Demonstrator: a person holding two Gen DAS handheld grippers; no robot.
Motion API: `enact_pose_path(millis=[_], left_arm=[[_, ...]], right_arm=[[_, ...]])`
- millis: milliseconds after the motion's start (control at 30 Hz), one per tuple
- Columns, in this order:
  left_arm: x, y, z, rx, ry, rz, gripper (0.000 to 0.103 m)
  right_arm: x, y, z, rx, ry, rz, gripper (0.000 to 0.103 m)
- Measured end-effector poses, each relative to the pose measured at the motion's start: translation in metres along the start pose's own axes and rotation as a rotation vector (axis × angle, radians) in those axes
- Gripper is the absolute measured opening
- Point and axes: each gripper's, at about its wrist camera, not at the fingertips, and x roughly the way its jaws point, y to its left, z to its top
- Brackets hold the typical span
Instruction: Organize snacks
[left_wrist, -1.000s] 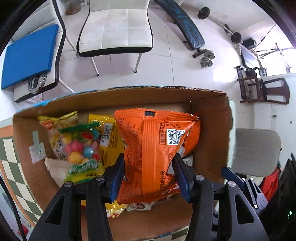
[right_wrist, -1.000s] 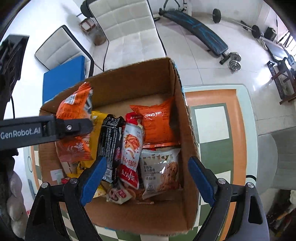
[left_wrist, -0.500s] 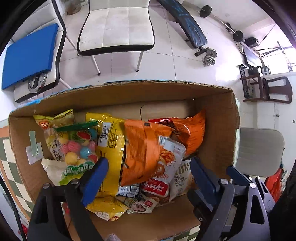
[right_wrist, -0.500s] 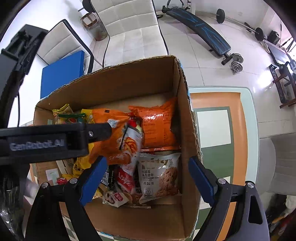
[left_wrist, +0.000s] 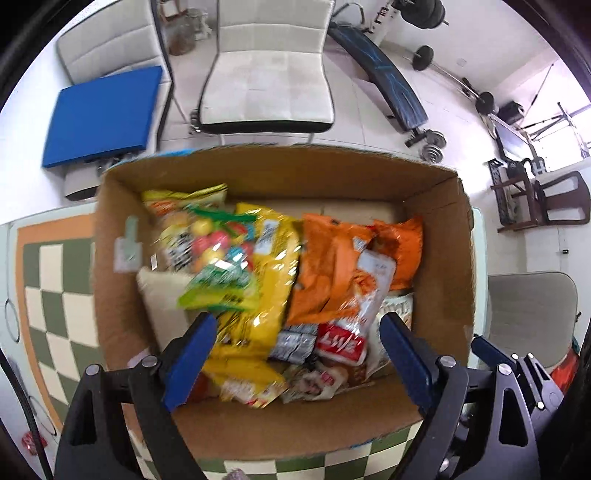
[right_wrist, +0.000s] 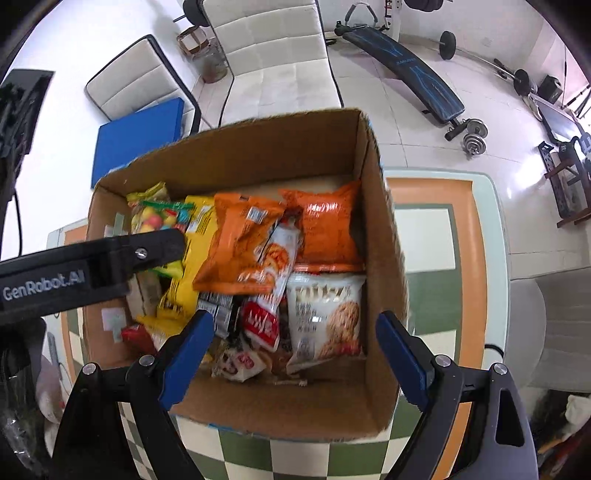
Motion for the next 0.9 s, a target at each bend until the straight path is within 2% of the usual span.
enact_pose_path(millis=[133, 400, 767, 900], left_arm=[[-0.013, 0.009, -0.022, -0.007, -0.036, 0.036, 0.091], [-0.048, 0.016, -0.073, -0.023, -0.156, 0.099, 0.091], [-0.113, 0.003, -0.156, -0.013, -0.306, 0.146, 0.091], [-0.137, -0.001, -0.184, -0.008, -0.352, 0.162, 0.091]], right_arm=[[-0.004, 0.002, -0.015, -0.009, -0.004, 0.0, 0.092], [-0.027, 0.003, -0.047, -0.018, -0.045, 0.003, 0.092], [-0.093, 0.014, -0.109, -0.063, -0.157, 0.01, 0.092], [-0.12, 0.017, -0.137, -0.066, -0.189, 0.039, 0.092]])
